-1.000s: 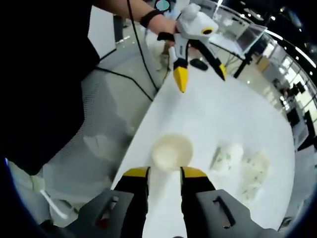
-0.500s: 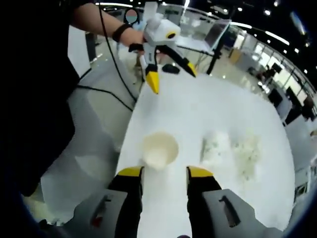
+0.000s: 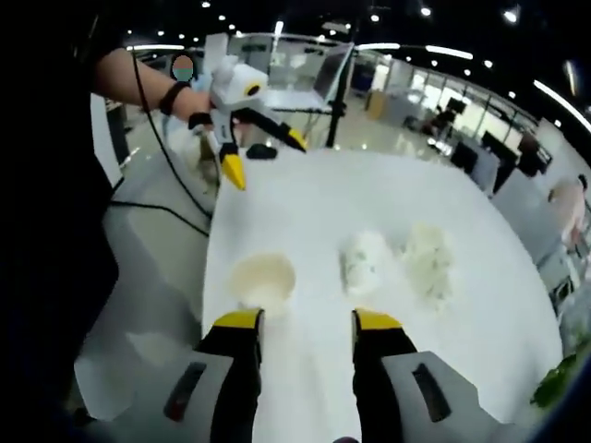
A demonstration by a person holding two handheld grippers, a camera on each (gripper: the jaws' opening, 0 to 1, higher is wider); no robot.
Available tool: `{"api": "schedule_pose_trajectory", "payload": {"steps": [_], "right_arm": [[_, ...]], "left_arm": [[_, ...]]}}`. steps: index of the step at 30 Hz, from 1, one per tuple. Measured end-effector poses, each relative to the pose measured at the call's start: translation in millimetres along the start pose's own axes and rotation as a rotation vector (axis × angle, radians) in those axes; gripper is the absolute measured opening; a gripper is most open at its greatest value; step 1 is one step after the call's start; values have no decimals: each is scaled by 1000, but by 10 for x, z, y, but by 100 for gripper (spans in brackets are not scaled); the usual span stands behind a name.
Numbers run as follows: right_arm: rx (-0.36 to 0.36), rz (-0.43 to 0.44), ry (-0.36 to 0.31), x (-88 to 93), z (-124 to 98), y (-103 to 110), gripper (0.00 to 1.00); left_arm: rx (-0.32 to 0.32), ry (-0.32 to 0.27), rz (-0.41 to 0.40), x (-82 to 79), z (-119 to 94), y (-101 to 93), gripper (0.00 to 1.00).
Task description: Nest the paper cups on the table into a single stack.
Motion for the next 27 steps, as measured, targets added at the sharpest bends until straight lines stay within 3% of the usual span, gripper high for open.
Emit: {"api": "schedule_pose_trajectory", "payload": {"steps": [10,16,22,27], "right_arm": [[103,126,-51,143,-112,-53,36],[166,197,-86,198,-176,-78,42],[215,263,-117,261,-235,-123,51],[286,286,-111,347,-306,-220,67]], "left_arm": [[14,1,17,-43,24,-30,94],[24,5,21,-38,33,-72,94],[28,3,21,-39,23,-91,94],[30,3,22,-40,19,-101,94]]}}
Point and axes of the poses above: the point that each gripper's makers call its tool centre point, and the gripper's own axes: z roughly forward along the fingers, y roughly to its left, x roughly out of its underside, the point moved 3 cm from there along -z, roughly backward along the fingers, and after that the axes turned 5 degrees about -z, right-handed, at the moved point
